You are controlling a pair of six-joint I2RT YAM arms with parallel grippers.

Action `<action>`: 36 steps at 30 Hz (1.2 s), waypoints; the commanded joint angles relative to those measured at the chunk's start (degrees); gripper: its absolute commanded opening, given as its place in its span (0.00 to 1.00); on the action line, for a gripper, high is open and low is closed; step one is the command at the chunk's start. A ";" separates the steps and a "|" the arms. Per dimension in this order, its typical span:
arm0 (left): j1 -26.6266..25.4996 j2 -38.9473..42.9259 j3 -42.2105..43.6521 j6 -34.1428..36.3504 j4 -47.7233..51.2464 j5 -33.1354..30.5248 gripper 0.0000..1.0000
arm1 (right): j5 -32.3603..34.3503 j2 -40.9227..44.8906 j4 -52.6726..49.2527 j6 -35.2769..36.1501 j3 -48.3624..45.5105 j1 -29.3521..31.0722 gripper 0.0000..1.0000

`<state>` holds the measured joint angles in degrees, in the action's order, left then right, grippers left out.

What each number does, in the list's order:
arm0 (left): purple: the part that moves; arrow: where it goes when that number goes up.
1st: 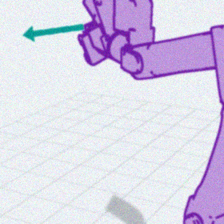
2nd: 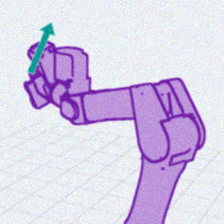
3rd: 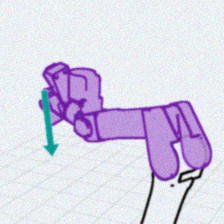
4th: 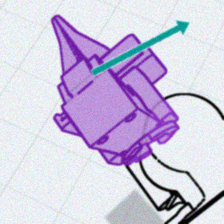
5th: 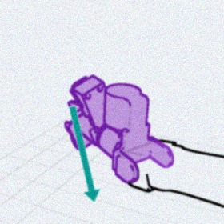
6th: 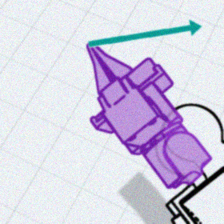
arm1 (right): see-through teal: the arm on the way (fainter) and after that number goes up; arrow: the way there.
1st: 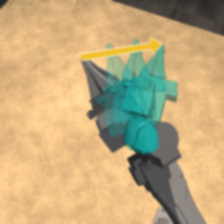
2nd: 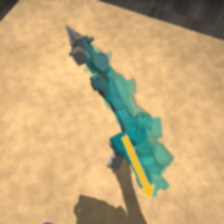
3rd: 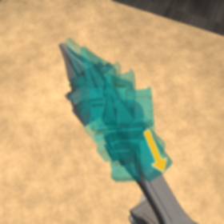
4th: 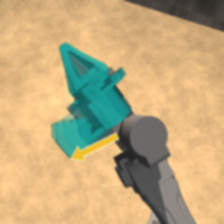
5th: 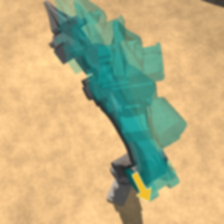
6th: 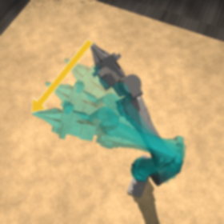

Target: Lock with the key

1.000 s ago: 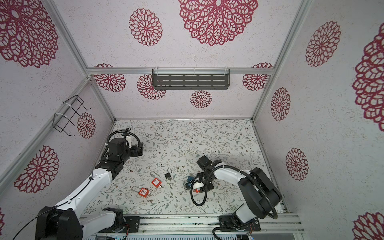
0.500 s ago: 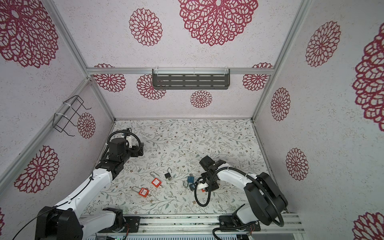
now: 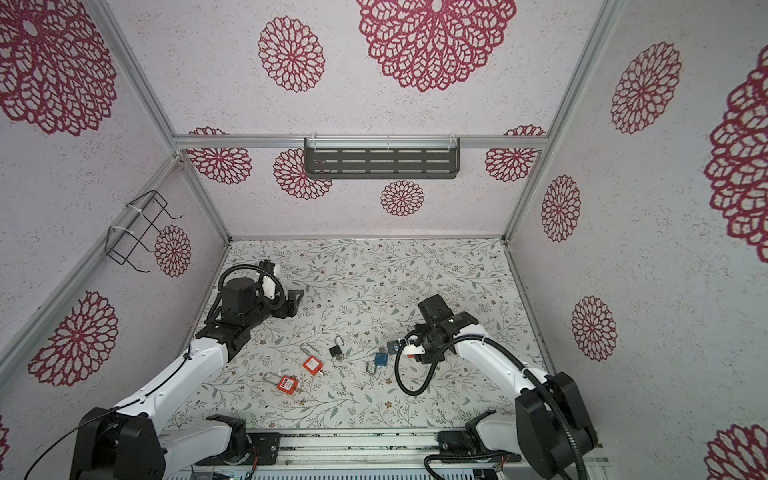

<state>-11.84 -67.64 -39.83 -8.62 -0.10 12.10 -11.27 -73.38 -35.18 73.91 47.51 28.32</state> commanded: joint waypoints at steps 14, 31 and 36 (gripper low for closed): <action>-8.67 2.80 4.72 16.65 -13.41 27.27 0.65 | -10.18 1.89 8.81 -3.03 10.46 0.06 0.40; -16.54 -4.64 -1.36 32.18 -11.93 29.90 0.53 | -10.54 2.48 8.97 -5.40 12.70 5.41 0.39; -17.82 -6.05 -2.70 34.01 -9.25 30.01 0.51 | -9.94 2.74 9.95 -5.71 12.78 5.82 0.39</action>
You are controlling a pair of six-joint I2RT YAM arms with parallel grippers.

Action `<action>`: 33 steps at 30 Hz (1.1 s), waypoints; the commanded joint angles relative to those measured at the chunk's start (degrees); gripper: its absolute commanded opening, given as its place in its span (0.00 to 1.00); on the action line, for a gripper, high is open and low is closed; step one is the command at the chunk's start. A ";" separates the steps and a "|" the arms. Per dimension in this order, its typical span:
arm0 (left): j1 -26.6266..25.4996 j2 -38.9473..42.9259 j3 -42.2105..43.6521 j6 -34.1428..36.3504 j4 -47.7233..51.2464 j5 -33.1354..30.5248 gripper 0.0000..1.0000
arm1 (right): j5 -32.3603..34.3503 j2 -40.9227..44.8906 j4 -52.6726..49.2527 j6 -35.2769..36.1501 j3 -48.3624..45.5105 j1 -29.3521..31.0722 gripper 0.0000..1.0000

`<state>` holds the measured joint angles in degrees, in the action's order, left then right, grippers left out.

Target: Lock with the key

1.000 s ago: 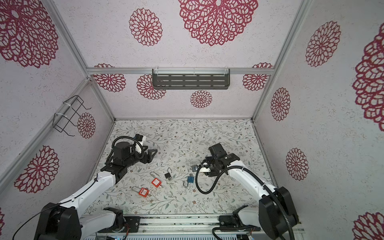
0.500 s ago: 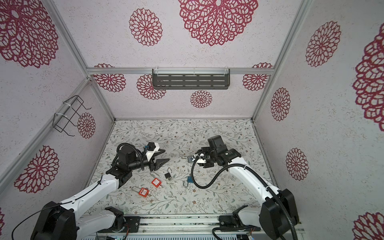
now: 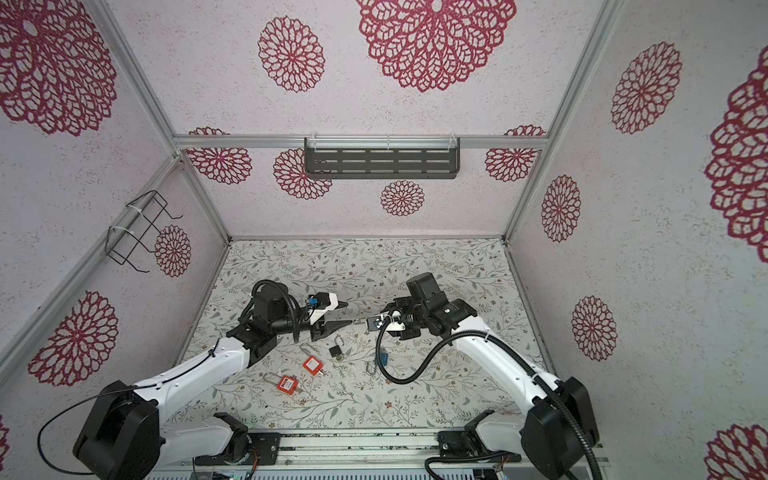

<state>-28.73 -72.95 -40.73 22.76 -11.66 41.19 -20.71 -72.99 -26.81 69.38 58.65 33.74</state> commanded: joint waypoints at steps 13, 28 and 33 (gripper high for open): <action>-1.79 -3.86 -5.22 2.09 7.92 3.77 0.39 | -0.03 2.19 2.46 -1.18 2.43 1.33 0.39; -3.00 -4.87 -6.74 3.68 11.66 1.58 0.24 | 0.49 2.20 3.16 -1.62 2.34 1.51 0.38; -3.49 -5.45 -7.15 3.78 11.79 1.17 0.16 | 0.58 2.08 3.25 -1.69 2.36 1.68 0.39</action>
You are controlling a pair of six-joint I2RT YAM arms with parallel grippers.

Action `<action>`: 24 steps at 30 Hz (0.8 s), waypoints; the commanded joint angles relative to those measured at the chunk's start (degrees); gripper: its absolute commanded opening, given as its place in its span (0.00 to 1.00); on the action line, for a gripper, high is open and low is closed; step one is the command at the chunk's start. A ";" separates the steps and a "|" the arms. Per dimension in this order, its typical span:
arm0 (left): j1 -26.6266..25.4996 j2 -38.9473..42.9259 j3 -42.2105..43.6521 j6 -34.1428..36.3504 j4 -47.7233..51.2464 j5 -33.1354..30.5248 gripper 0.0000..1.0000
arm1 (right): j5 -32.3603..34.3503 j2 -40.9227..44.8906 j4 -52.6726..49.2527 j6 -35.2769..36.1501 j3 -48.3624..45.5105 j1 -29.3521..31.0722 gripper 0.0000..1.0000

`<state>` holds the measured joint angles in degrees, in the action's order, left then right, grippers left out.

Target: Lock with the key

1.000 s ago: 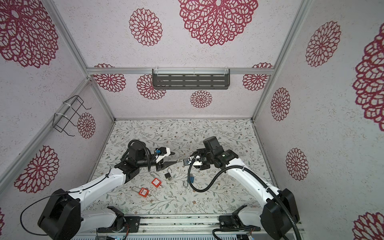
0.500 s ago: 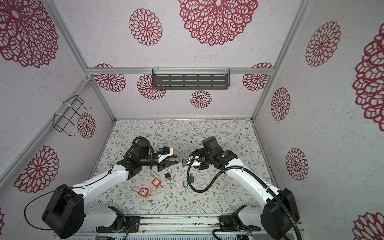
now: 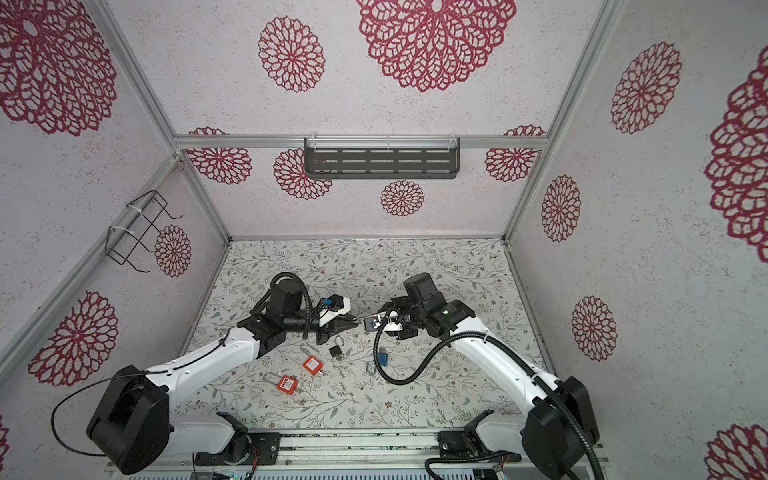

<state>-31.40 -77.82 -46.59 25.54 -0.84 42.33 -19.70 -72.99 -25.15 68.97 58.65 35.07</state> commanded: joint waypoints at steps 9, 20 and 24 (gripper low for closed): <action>-1.20 -0.58 -1.75 1.62 2.74 -0.14 0.01 | 0.02 2.49 2.14 -1.38 2.04 0.53 0.39; -1.29 1.54 -0.90 -4.58 -0.18 -0.23 0.00 | -0.12 2.90 -0.77 -6.94 4.65 0.97 0.92; -1.21 2.89 0.57 -8.11 -5.00 -0.39 0.00 | -0.25 3.45 -4.24 -7.01 6.55 0.97 0.95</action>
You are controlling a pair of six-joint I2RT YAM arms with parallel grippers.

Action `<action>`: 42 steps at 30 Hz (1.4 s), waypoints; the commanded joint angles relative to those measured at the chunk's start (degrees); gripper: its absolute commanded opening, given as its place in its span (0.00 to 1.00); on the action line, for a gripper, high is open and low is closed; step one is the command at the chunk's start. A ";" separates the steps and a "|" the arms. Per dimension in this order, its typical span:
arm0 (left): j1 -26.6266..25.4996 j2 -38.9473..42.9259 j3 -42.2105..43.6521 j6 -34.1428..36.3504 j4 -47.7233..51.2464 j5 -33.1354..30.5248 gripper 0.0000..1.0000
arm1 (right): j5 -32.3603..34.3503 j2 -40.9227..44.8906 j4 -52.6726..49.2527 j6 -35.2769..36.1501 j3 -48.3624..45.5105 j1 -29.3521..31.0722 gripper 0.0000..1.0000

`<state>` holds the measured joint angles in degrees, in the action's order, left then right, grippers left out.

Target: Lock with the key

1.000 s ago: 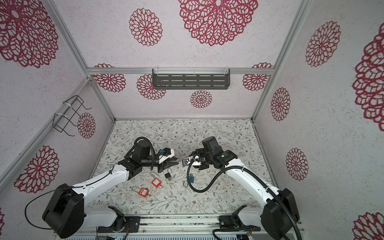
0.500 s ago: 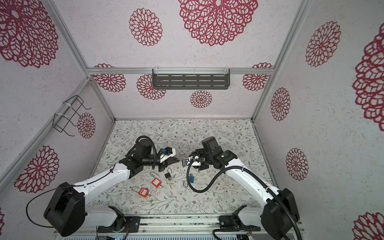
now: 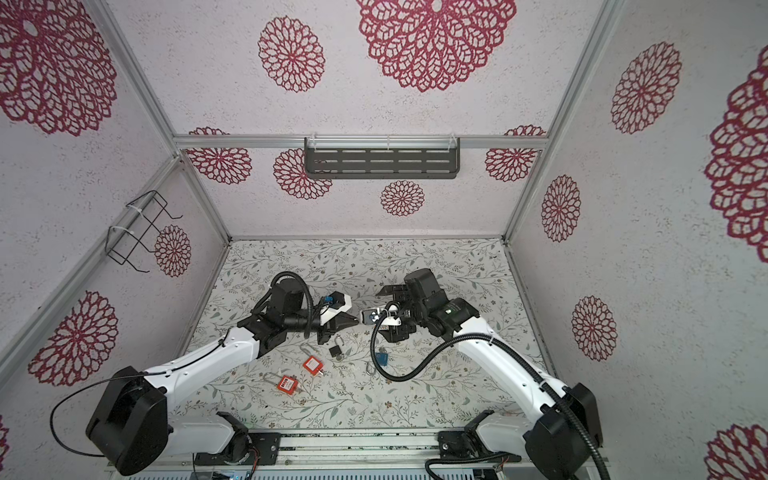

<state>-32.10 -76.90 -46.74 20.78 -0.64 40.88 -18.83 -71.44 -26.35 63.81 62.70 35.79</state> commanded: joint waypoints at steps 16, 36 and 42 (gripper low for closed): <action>-0.39 -3.12 -5.05 -9.02 -14.83 5.90 0.00 | -10.72 0.06 -18.00 -7.03 13.13 -8.73 0.71; -0.32 -2.65 -6.29 -5.74 -11.14 9.57 0.00 | -15.82 -4.45 -25.19 -3.27 16.52 -11.58 0.56; -0.34 -1.96 -5.91 -3.97 -9.53 10.27 0.00 | -17.53 -5.94 -25.95 -0.67 16.19 -11.55 0.49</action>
<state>-32.16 -80.95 -52.62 14.98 -9.61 49.30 -33.32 -77.25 -50.83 61.08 77.76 24.51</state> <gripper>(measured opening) 0.077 0.488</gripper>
